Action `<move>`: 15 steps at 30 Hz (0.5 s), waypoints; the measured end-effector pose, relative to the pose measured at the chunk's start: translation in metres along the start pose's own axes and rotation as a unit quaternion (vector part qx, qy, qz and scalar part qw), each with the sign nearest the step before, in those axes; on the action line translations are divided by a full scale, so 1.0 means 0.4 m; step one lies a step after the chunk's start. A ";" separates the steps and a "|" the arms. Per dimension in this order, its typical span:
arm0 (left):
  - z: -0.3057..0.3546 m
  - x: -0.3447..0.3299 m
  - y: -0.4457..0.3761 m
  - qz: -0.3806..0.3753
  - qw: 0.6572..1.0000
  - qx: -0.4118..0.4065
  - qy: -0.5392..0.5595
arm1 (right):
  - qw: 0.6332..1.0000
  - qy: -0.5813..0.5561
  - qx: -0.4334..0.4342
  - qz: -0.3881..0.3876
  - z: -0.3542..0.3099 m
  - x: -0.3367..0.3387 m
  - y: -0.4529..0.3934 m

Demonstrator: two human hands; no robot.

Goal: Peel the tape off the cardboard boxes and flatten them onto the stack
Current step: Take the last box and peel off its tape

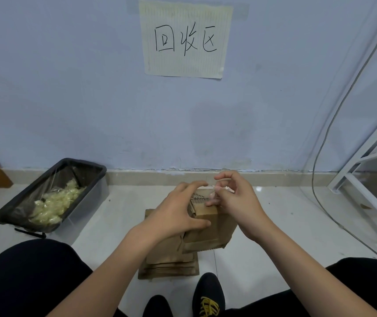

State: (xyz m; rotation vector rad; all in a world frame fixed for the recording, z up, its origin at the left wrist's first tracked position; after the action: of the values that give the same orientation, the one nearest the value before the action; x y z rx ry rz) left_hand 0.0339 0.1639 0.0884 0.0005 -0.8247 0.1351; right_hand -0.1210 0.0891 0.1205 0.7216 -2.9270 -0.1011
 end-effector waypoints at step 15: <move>0.026 0.021 0.010 0.031 0.999 -0.015 -0.013 | 0.983 0.170 0.074 0.011 -0.030 0.058 -0.011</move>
State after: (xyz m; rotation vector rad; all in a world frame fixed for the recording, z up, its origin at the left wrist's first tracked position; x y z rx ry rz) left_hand 0.0316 0.1683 0.1015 -0.0513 -0.8530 0.1825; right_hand -0.1378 0.0740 0.1342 0.6515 -2.6326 0.2215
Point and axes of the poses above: each hand's wrist, its own y-axis away from the middle knuckle, its own x-axis out of the back of the hand, z = x × y, the point moved 1 cm from there along -y, towards the middle knuckle, and after that the axes turned 1 degree about -x, right-handed, at the moved point
